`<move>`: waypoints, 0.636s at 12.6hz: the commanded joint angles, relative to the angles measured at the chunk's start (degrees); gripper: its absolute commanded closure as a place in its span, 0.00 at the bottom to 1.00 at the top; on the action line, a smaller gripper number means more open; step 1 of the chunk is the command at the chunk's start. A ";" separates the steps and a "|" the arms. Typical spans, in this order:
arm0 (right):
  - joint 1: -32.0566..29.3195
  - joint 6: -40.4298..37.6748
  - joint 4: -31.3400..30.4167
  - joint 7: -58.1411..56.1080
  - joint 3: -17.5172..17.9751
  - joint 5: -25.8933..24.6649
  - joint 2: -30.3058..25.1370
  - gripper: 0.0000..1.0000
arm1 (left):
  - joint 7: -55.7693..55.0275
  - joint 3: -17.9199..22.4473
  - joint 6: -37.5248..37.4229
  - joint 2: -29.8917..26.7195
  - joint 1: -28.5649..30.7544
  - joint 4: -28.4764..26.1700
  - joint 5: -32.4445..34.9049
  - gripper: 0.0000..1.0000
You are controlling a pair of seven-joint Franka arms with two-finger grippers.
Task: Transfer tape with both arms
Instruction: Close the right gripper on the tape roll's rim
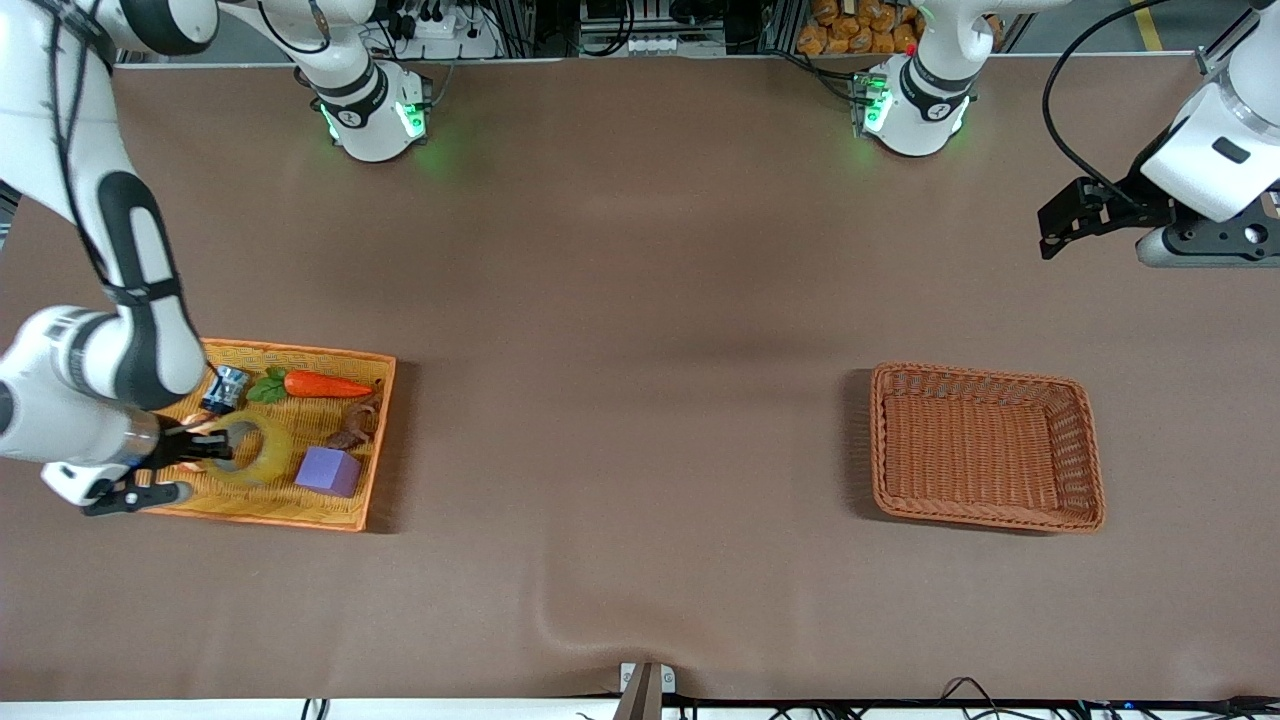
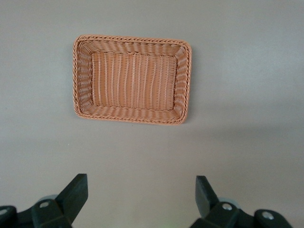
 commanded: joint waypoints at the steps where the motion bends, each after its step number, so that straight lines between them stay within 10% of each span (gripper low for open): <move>1: -0.33 -8.95 2.54 -0.84 1.75 0.82 -5.65 1.00 | -0.09 0.13 -0.86 1.02 1.38 1.08 -1.01 0.00; 8: 13.28 -18.37 6.16 15.67 1.75 1.18 -6.63 1.00 | 0.35 -0.14 -1.13 4.27 2.44 4.15 0.66 0.00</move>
